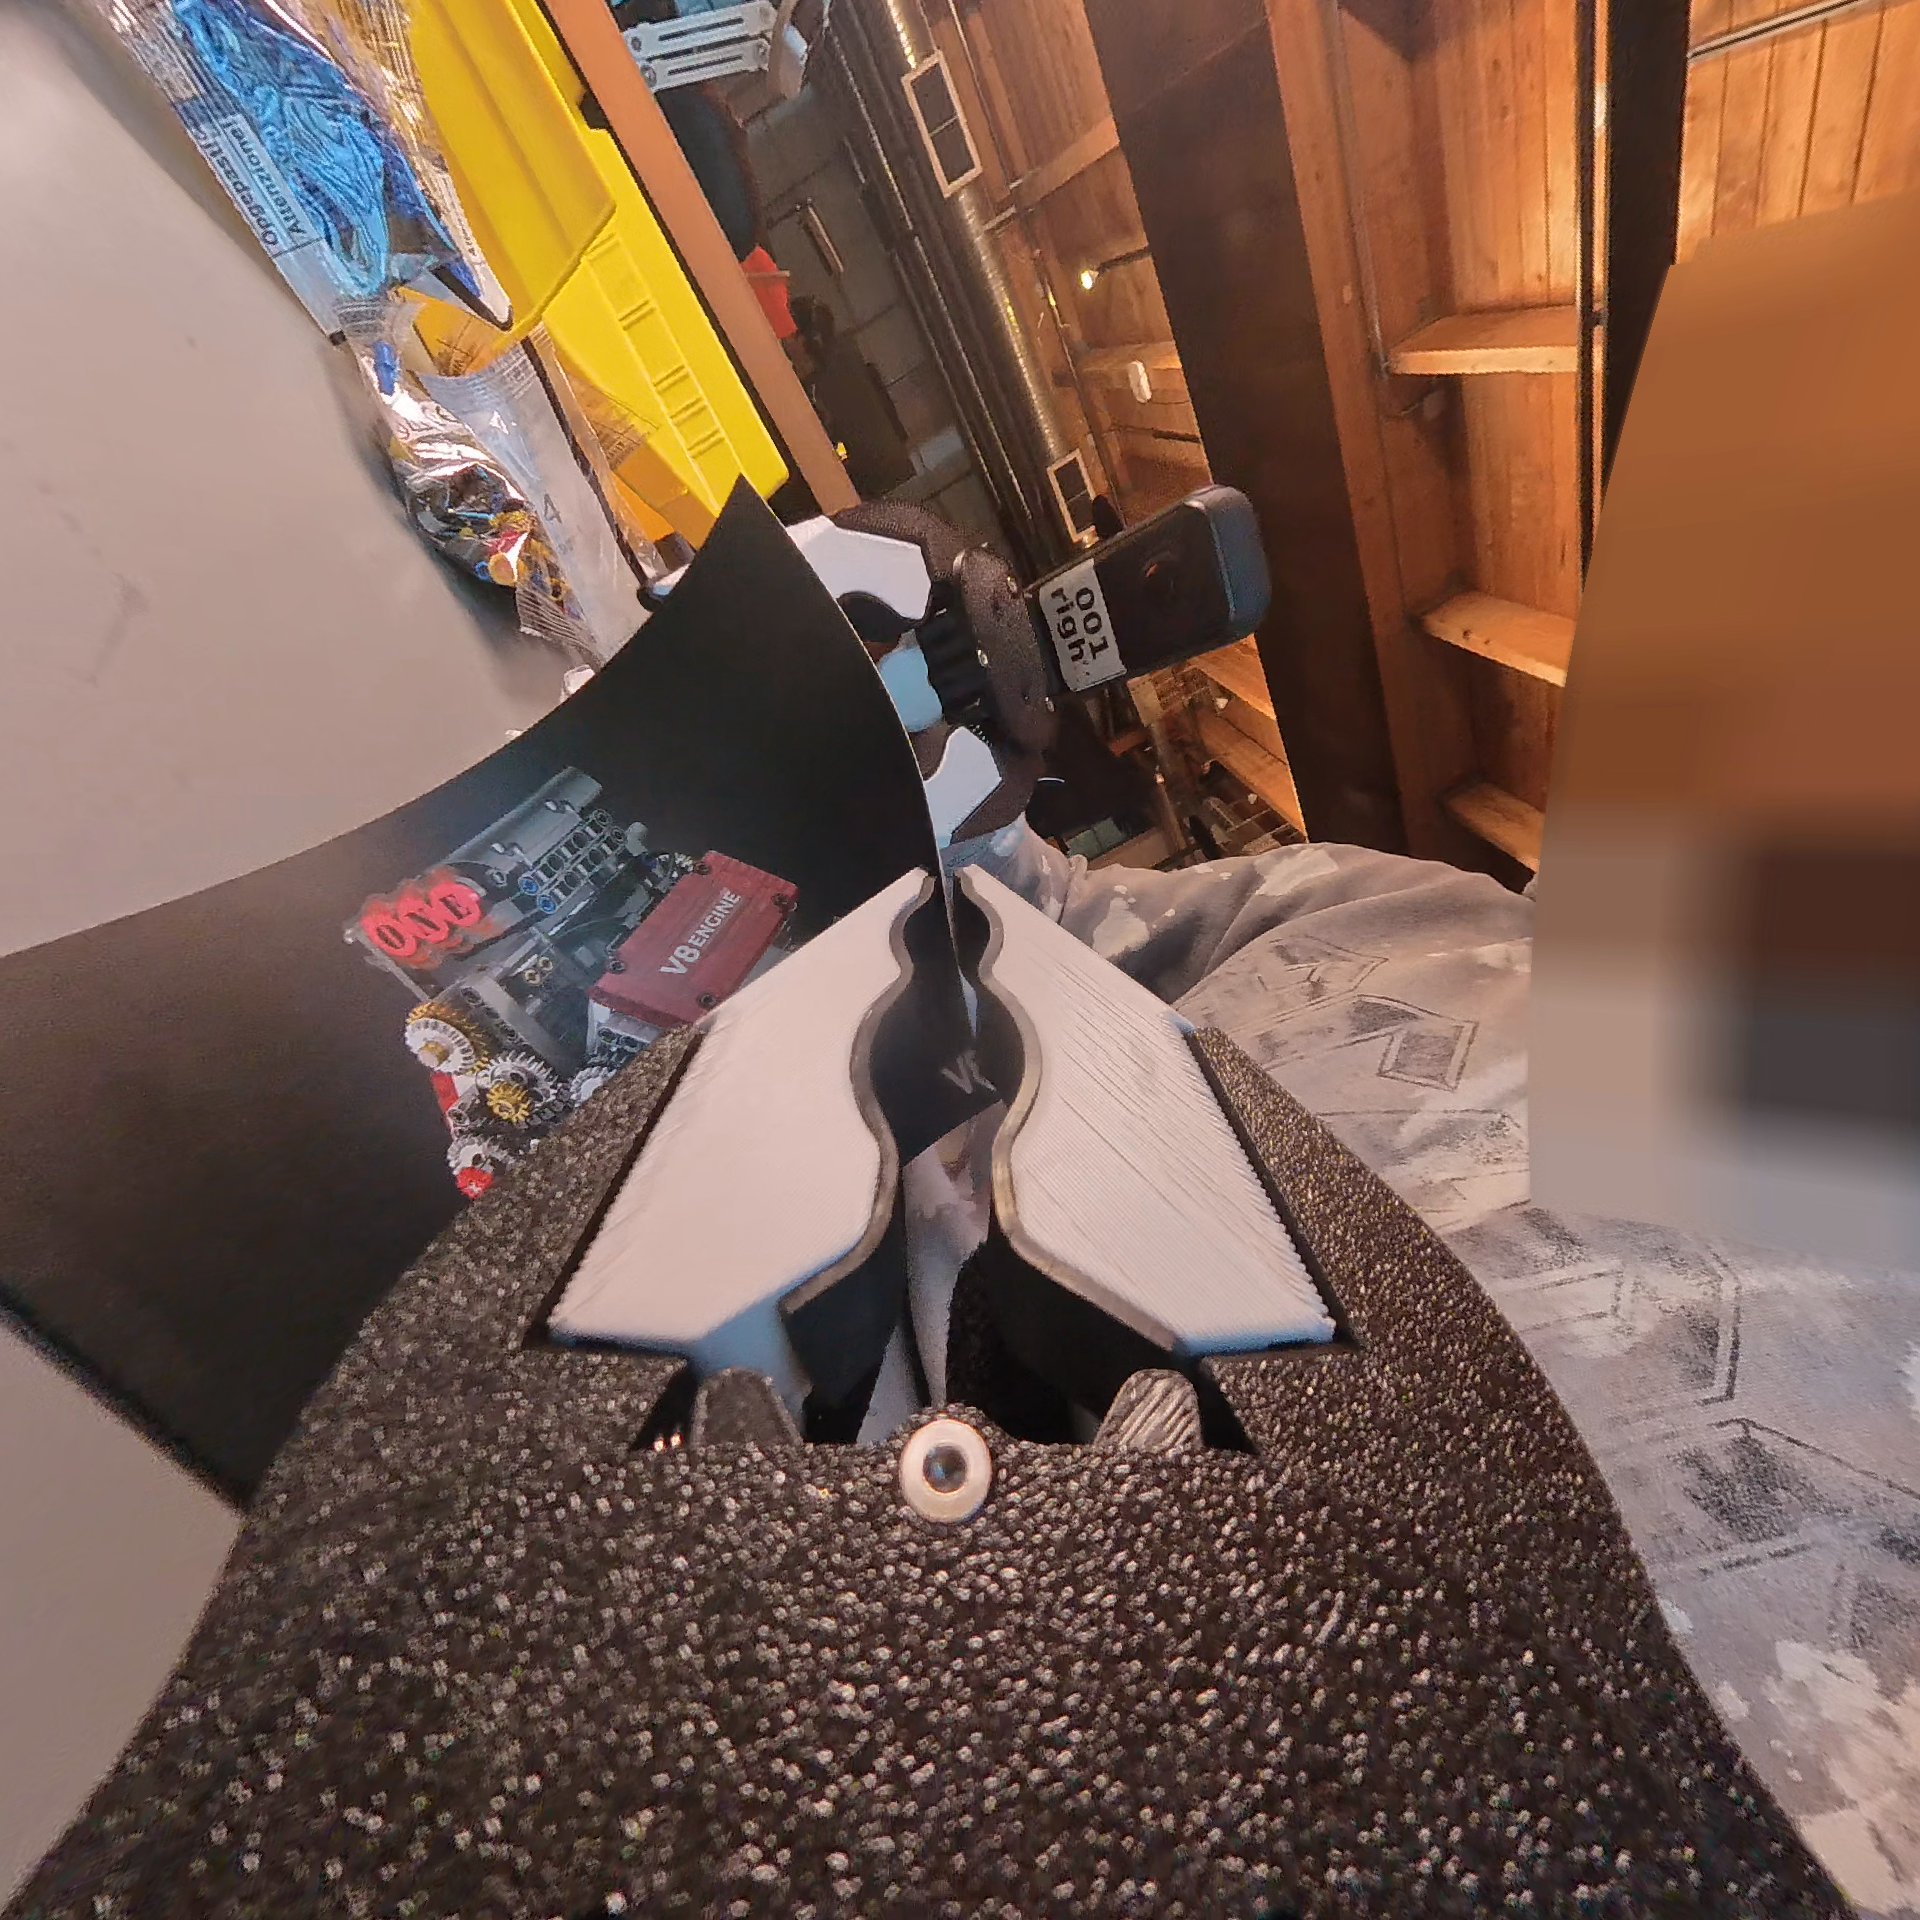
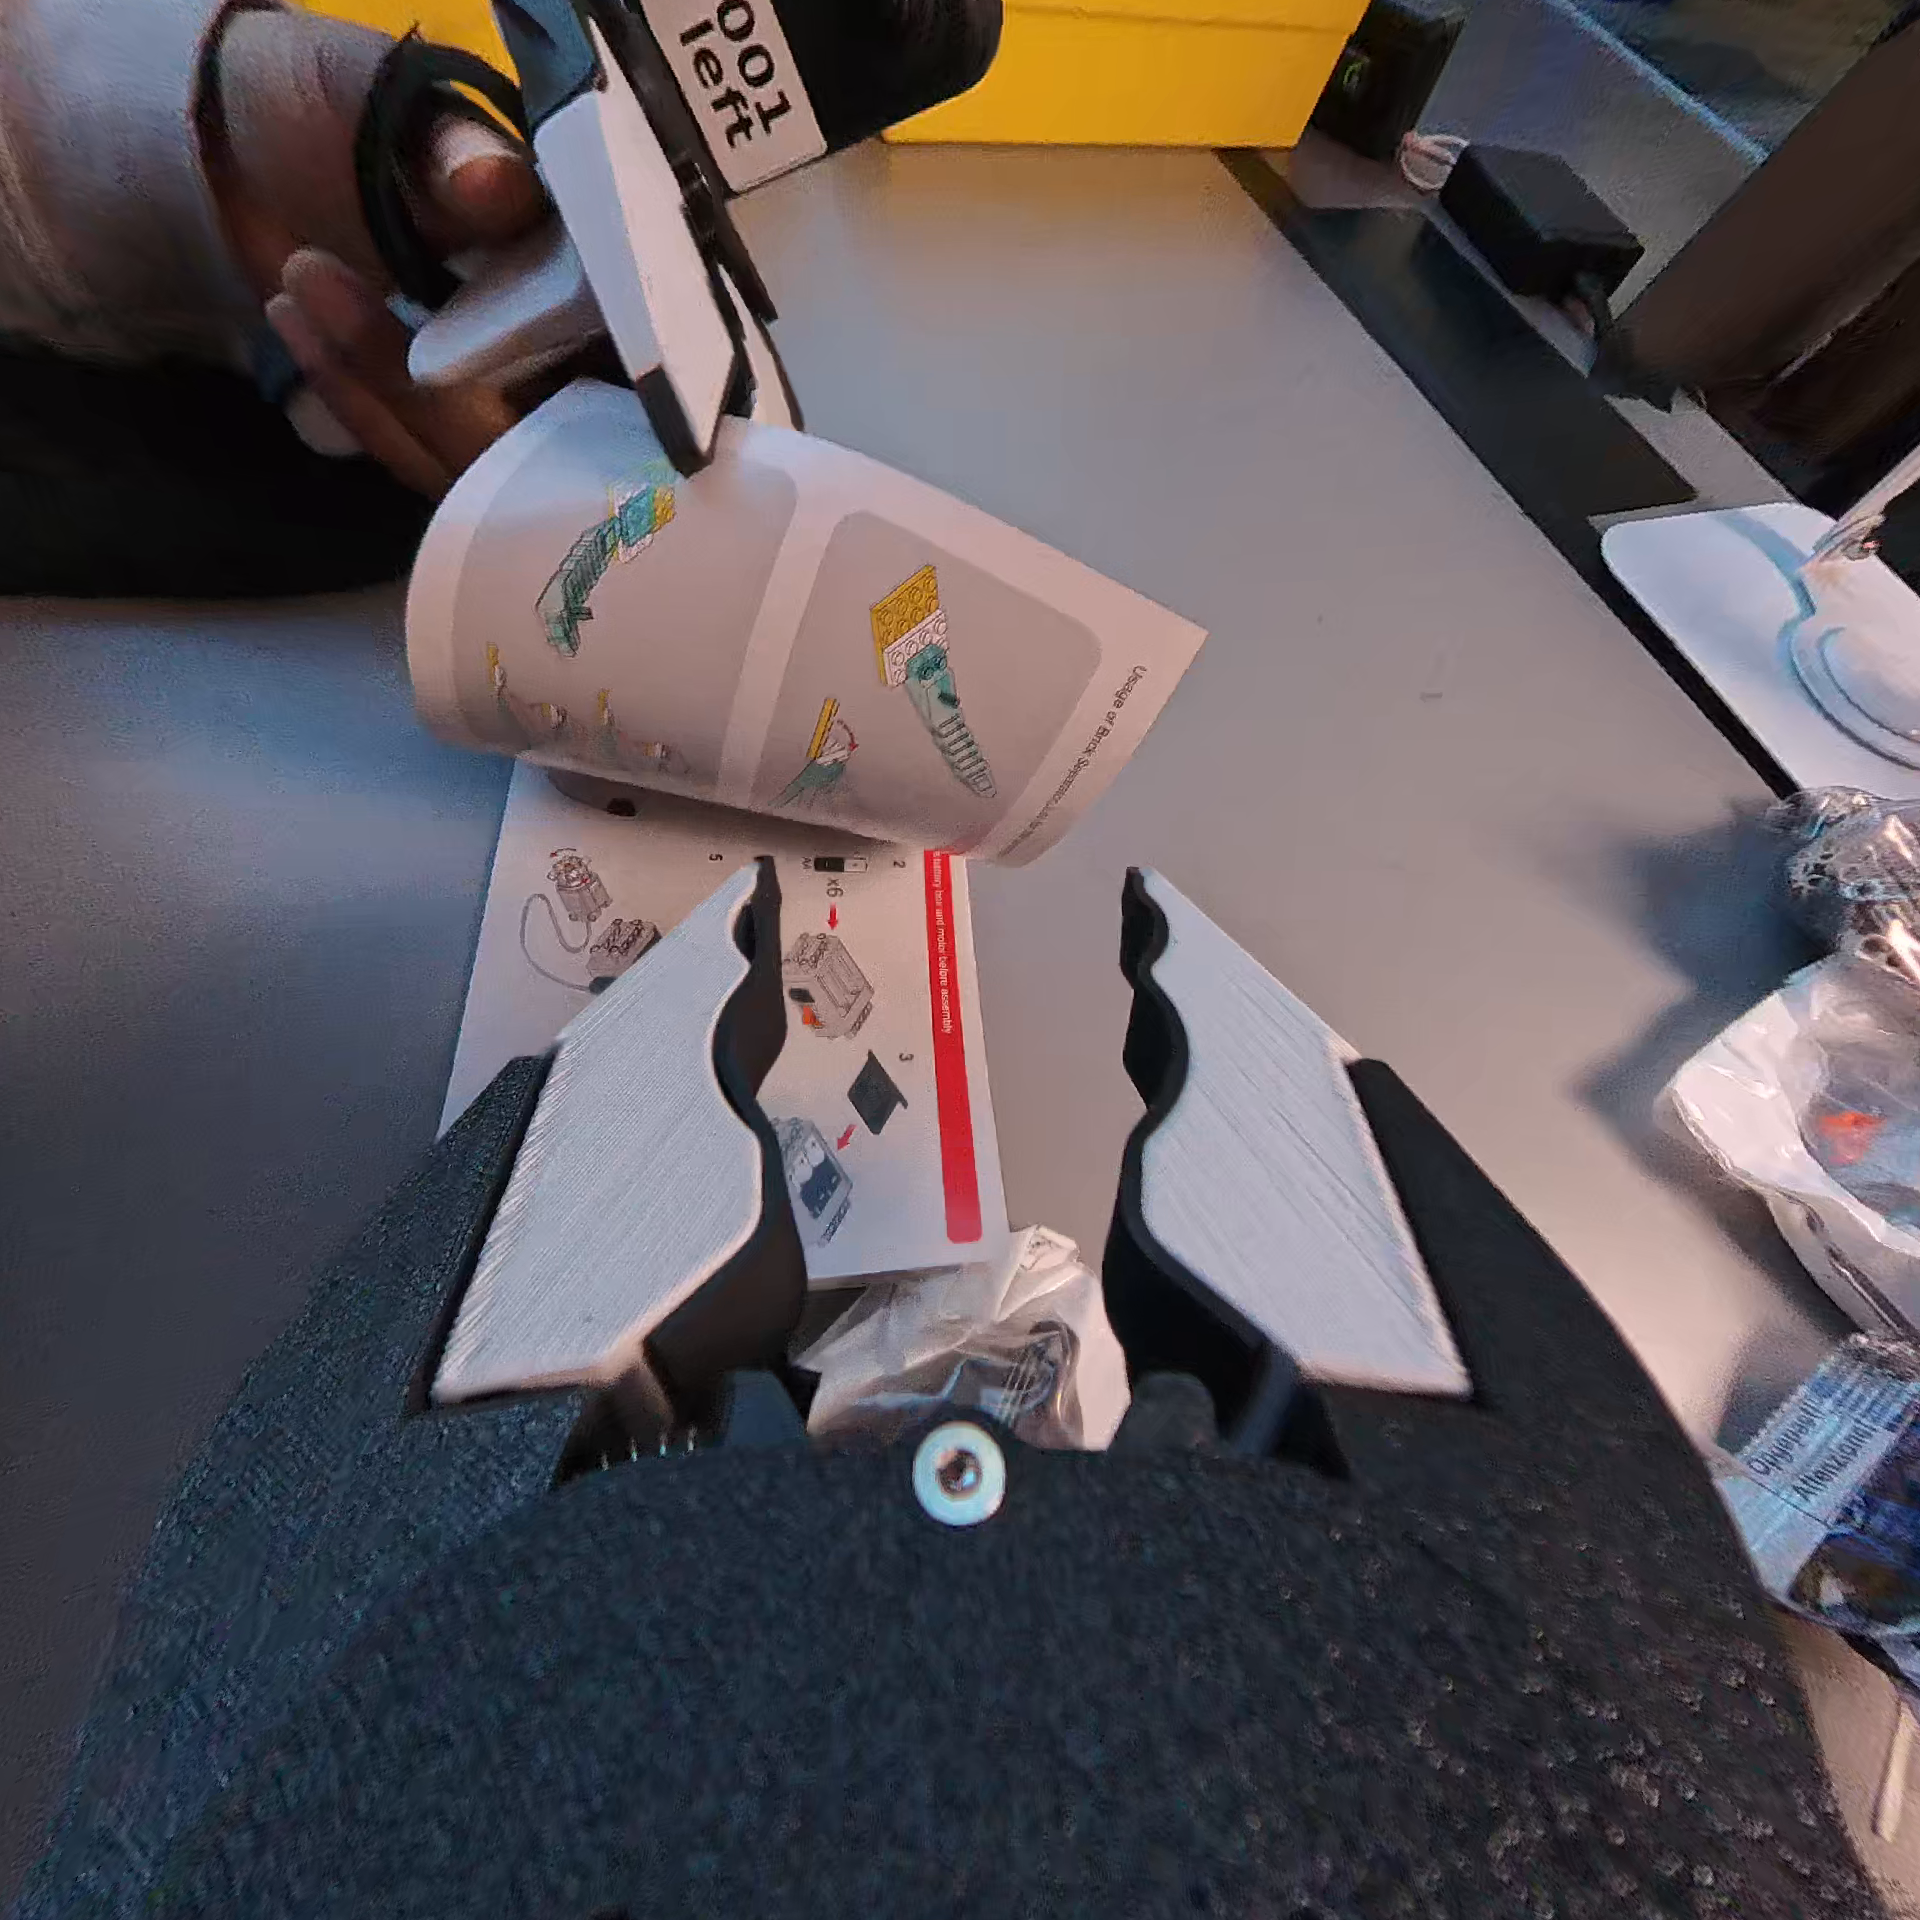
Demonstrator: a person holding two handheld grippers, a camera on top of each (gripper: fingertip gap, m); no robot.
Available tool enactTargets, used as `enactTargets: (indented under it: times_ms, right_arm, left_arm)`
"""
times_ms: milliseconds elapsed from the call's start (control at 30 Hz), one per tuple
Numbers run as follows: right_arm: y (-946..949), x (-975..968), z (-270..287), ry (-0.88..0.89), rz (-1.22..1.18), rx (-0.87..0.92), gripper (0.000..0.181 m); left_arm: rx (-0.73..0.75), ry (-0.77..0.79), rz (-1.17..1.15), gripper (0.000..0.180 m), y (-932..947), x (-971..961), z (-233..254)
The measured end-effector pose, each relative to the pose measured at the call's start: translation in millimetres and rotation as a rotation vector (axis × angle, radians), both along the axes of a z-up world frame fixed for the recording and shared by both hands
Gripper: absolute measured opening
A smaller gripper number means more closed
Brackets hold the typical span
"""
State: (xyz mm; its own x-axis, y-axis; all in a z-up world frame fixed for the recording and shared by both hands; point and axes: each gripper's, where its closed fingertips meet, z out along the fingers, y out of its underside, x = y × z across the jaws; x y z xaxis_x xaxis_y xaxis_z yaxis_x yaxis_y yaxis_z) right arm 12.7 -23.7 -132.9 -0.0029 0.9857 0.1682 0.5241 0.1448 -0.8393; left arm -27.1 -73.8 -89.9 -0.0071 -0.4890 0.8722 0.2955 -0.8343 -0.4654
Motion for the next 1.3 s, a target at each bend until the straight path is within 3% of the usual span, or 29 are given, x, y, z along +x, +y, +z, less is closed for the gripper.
enactTargets:
  times_ms: [100,200,267,433,533,800,967,1300]
  right_arm:
    - [-2.5,-2.4,16.8,0.082,-0.009,-0.079,0.072]
    - [-2.1,-15.4,31.6,0.162,0.005,-0.171,0.091]
    - [-1.9,-28.6,39.9,0.22,0.07,-0.176,0.09]
    - [-16.3,-48.8,70.6,0.322,0.342,-0.221,0.011]
    - [-18.3,-54.0,81.4,0.317,0.43,-0.254,0.001]
    - [-28.8,-61.8,74.3,0.344,0.489,-0.087,0.0]
    - [-34.8,-53.1,63.2,0.35,0.482,0.02,0.0]
    - [-28.6,-27.9,45.6,0.333,0.397,-0.013,0.003]
  left_arm:
    - [0.009,-0.033,0.012,0.0,0.5,-3.1,6.4]
    - [0.074,-0.05,-0.015,0.0,-7.9,-3.5,17.2]
    - [0.12,-0.05,-0.046,0.0,-16.1,-4.5,24.5]
    - [0.243,-0.026,-0.058,0.0,-36.5,-19.9,48.2]
    - [0.266,0.066,0.034,0.003,-35.8,-36.8,52.1]
    - [0.246,0.102,0.015,0.016,-50.4,-36.4,56.0]
    - [0.159,0.09,-0.038,0.019,-46.5,-18.6,42.2]
    - [0.095,0.03,-0.108,0.013,-40.6,18.0,20.0]
